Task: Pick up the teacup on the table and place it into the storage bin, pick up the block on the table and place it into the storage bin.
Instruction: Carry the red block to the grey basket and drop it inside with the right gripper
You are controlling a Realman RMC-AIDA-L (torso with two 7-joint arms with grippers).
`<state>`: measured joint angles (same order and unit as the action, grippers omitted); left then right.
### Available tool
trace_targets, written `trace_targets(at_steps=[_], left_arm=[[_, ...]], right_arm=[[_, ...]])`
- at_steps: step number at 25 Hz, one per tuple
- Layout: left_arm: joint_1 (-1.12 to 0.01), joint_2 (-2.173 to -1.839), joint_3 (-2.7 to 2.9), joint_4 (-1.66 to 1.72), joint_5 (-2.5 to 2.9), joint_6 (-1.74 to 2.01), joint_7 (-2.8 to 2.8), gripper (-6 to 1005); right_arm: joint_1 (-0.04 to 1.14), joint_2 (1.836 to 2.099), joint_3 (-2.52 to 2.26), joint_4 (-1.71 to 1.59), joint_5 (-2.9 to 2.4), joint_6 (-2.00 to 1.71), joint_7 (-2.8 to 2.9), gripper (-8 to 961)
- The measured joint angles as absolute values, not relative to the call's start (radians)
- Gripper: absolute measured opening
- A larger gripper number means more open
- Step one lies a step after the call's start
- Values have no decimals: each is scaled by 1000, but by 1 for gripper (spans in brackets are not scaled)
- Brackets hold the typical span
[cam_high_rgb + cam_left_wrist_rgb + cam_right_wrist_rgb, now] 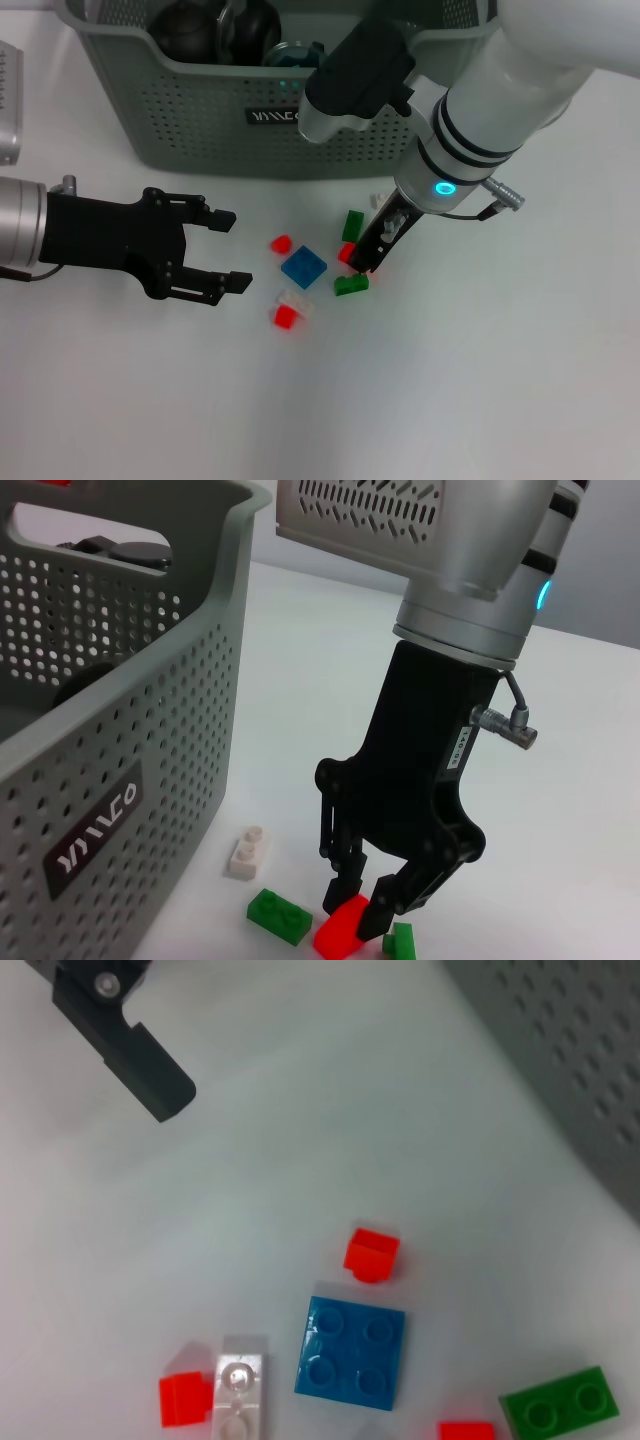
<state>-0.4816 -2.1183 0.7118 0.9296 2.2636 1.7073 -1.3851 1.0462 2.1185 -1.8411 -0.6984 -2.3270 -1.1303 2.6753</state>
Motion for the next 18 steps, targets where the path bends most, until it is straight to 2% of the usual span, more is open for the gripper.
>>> trace_targets(at_steps=[10,13,18], left_arm=[[-476,-2117,711,930,2262,1709,-1386,797],[-473,-2116,710,934,2264,1713,-1389,797],[-472,-2114,710,938,2261,1716,-1392,797]], right_arm=[[1020,2105,-1829,-774,-2333,-1183,2678,215],[976,2096,-1761,-897,-2373,-1273,2683,214],[910,2095,-1521,-1208,-2474,-1532,2684,213]])
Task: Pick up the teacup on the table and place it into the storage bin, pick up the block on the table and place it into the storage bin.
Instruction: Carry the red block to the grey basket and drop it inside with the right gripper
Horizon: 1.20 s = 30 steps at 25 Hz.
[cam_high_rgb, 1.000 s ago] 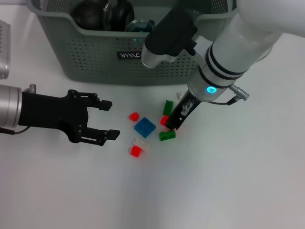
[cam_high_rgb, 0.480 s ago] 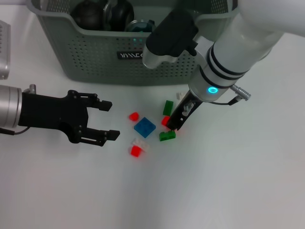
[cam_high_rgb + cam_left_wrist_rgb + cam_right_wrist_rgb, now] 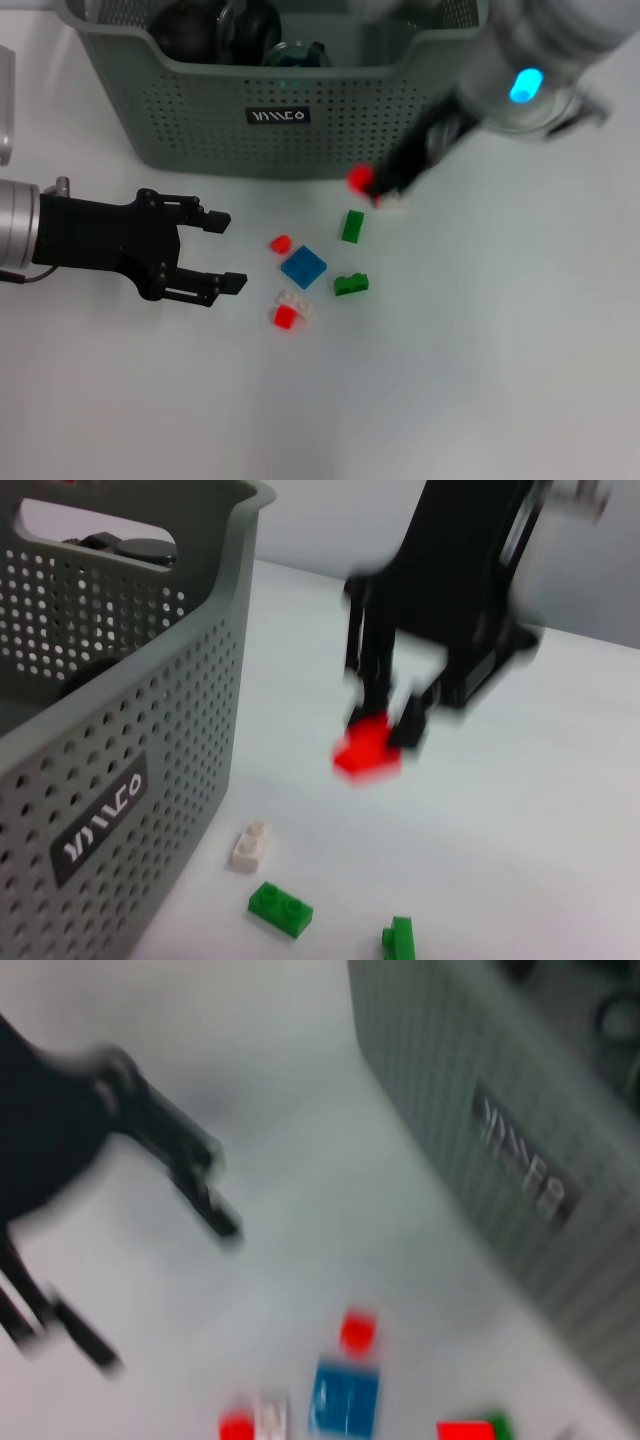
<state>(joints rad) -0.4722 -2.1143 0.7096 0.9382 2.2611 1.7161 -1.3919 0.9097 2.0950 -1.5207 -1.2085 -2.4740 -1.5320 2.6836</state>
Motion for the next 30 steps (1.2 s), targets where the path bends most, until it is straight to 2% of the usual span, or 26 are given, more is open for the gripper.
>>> trace_targets(at_steps=[5,7,10,12,14,16,18,21,27,30], left_arm=[[-475,-2114,710,939,2259,1717,-1393,797],[-477,-2114,710,939,2259,1718,-1393,796],[-482,-2114,710,940,2259,1718,-1392,796],[-483,-2114,710,940,2259,1717,-1390,796],[-483,-2114,710,940,2259,1715,-1388,796],[-483,-2114,710,940,2259,1712,-1388,796],[-483,-2114,710,940,2259,1711,-1388,796],[-484,-2113,710,940,2259,1713,-1391,796],[-487,-2115,714,940,2258,1713,-1391,796],[-489,-2116,713,940,2258,1713,-1392,796]], right_arm=[[971,2091,-1187,-1411,-2308,-1771,2656,213],[1025,2078,-1071,-1419,-2227,-1809,2647,213],[1098,2034,-976,-1351,-2198,-1768,2630,214],[1142,1991,-975,-1240,-2215,-1677,2606,214],[1180,1967,-994,-1120,-2251,-1583,2573,214],[1225,1961,-1010,-968,-2312,-1485,2523,214],[1265,1968,-1022,-848,-2380,-1392,2482,214],[1310,1994,-1053,-721,-2468,-1259,2445,214],[1330,2083,-1157,-604,-2603,-1041,2436,213],[1332,2102,-1191,-548,-2643,-959,2439,213]])
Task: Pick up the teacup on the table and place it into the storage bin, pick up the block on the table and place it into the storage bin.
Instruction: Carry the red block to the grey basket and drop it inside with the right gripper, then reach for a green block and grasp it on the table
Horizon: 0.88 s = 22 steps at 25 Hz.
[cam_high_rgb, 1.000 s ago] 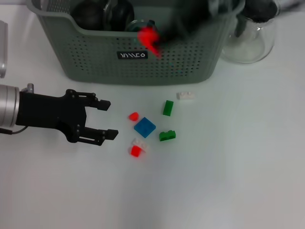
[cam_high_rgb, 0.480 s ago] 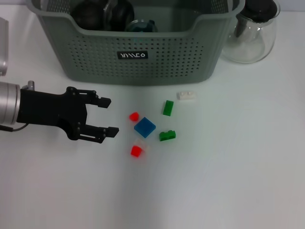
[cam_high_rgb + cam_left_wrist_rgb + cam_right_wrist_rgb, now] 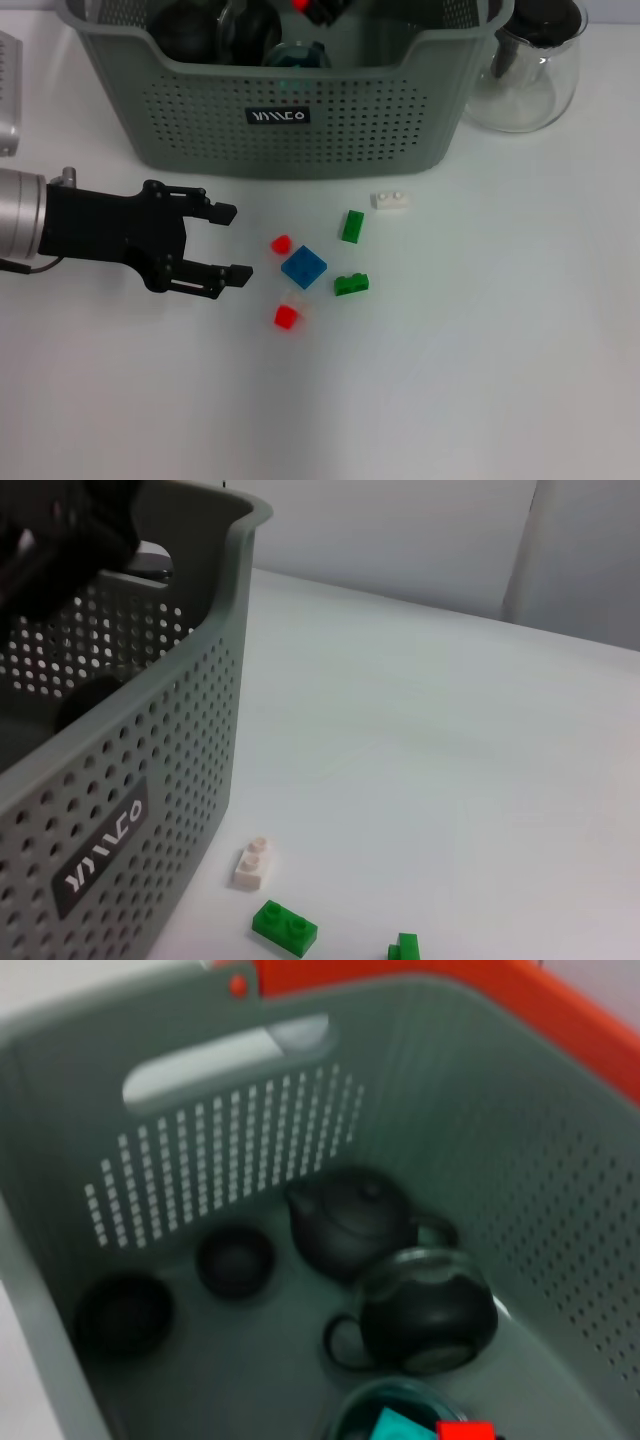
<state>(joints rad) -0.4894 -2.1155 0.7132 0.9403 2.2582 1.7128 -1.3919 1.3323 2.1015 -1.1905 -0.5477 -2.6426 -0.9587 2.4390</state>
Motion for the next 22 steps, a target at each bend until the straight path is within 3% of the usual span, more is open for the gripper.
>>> trace_targets(at_steps=[13,22], left_arm=[[-492,-2114,711,939,2258,1712,-1393,795],[-489,-2112,710,940,2259,1715,-1393,795]], right_arm=[[1321,2101,-1215,-512,-2648,-937,2464,215],[1231,2100,-1204,-847,-2608,-1105,2476,547]])
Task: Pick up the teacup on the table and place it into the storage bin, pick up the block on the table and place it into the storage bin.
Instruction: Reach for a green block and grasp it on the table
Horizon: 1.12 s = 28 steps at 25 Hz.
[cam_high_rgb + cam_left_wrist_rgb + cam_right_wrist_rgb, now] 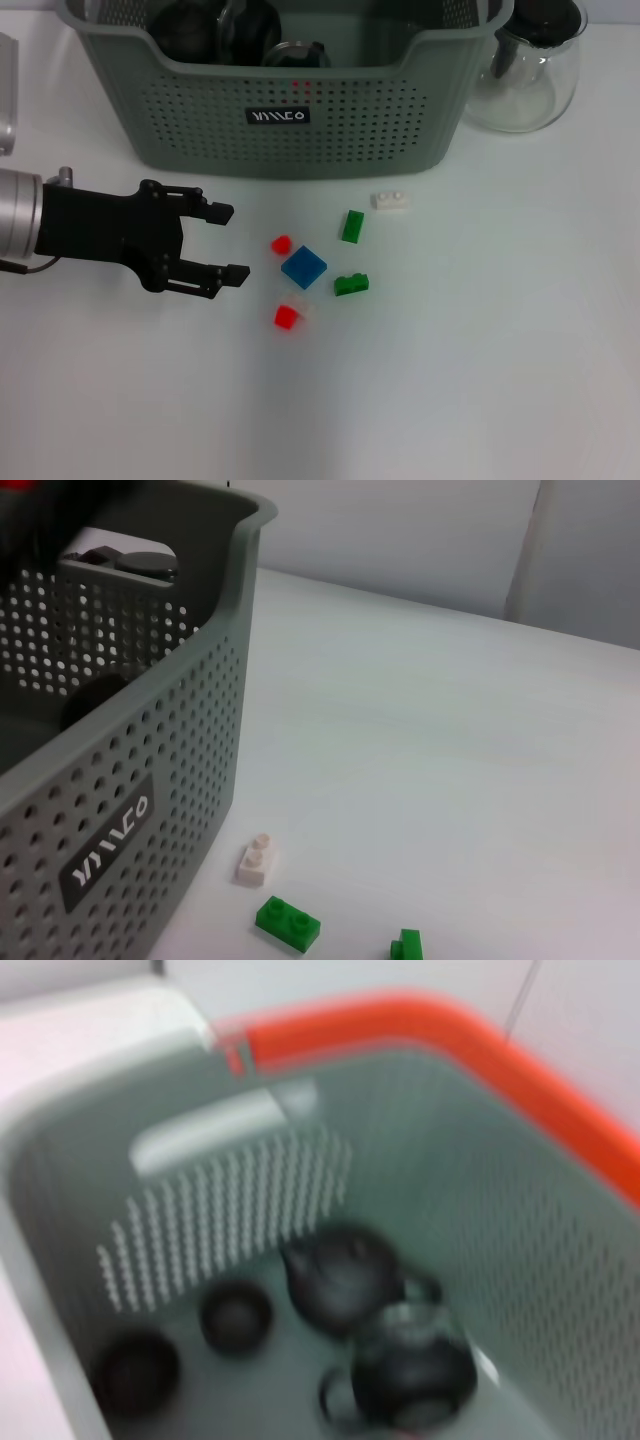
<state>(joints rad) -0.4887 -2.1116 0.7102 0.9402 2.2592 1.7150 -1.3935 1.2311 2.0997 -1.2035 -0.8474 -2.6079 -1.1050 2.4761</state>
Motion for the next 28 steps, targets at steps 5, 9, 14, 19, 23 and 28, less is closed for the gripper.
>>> trace_targets(at_steps=[5,9,14,19,23,28], left_arm=[[-487,-2109,710,940,2260,1717,-1395,795],[-486,-2109,710,940,2260,1717,-1395,796],[-486,-2108,710,940,2263,1718,-1394,797],[-488,-2106,710,940,2261,1718,-1394,797],[-493,-2105,710,940,2260,1717,-1394,796],[-495,-2105,710,938,2260,1713,-1394,796]], right_arm=[[1107,2087,-1172,-1223,-2446,-1343,2481,690],[1031,2080,-1120,-1415,-2318,-1582,2472,731],[937,2060,-1114,-1469,-2205,-1872,2431,732],[873,2081,-1182,-1401,-2290,-1962,2359,733],[880,2097,-1297,-1257,-2381,-1863,2319,730],[942,2101,-1491,-1032,-2402,-1633,2305,723]])
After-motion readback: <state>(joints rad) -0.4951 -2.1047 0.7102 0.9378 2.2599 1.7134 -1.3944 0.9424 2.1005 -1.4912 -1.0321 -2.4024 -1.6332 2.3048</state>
